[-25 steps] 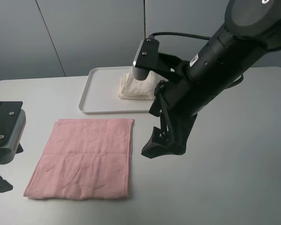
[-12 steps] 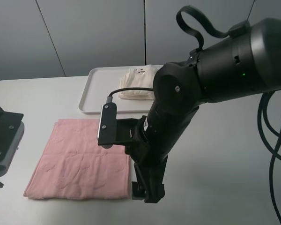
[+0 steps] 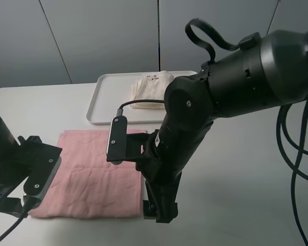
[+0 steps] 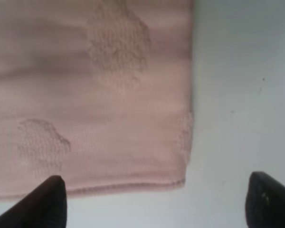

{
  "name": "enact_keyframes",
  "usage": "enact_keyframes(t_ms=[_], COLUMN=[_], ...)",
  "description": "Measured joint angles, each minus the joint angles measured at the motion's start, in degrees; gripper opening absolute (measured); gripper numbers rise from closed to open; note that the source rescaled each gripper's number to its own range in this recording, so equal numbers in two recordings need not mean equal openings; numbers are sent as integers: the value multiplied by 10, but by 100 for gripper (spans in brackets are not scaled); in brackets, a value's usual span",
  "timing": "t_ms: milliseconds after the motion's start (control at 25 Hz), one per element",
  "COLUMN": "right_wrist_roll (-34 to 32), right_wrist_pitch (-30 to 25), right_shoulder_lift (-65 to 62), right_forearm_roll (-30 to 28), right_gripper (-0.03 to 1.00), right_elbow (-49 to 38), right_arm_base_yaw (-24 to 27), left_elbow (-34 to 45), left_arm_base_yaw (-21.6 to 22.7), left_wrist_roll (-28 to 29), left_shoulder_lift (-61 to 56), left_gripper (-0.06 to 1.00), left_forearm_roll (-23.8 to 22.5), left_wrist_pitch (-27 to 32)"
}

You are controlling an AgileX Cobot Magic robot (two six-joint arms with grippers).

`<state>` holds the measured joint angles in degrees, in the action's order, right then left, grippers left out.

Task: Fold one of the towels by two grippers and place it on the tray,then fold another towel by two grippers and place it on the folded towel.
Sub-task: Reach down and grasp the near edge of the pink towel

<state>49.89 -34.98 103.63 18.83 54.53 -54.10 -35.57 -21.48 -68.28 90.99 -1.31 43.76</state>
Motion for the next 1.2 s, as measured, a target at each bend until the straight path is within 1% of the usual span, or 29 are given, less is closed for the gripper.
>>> enact_keyframes(t_ms=[200,320,520,600,760,840,1200], right_wrist_roll=[0,0,-6,-13,-14,-15,-29], right_wrist_pitch=[3,10,19,21,27,28,33], right_shoulder_lift=[9,11,16,22,29,29,29], right_forearm_roll=[0,-2,-2,-5,-18,-21,-30], right_gripper=[100,100,100,100,100,100,100], right_elbow=[0,0,0,0,0,0,0], right_arm_base_yaw=[-13,-24,-29,-31,-53,-63,-69], left_elbow=[25,47,58,66,84,85,88], left_arm_base_yaw=[-22,-25,-27,-27,-28,-29,-29], left_wrist_roll=[22,38,75,78,81,81,83], left_shoulder_lift=[50,57,58,58,54,54,52], left_gripper=[97,97,97,97,97,97,97], left_forearm_roll=[-17,-21,-19,-18,-25,-25,-20], left_wrist_pitch=[-18,-43,-78,-85,-113,-118,-126])
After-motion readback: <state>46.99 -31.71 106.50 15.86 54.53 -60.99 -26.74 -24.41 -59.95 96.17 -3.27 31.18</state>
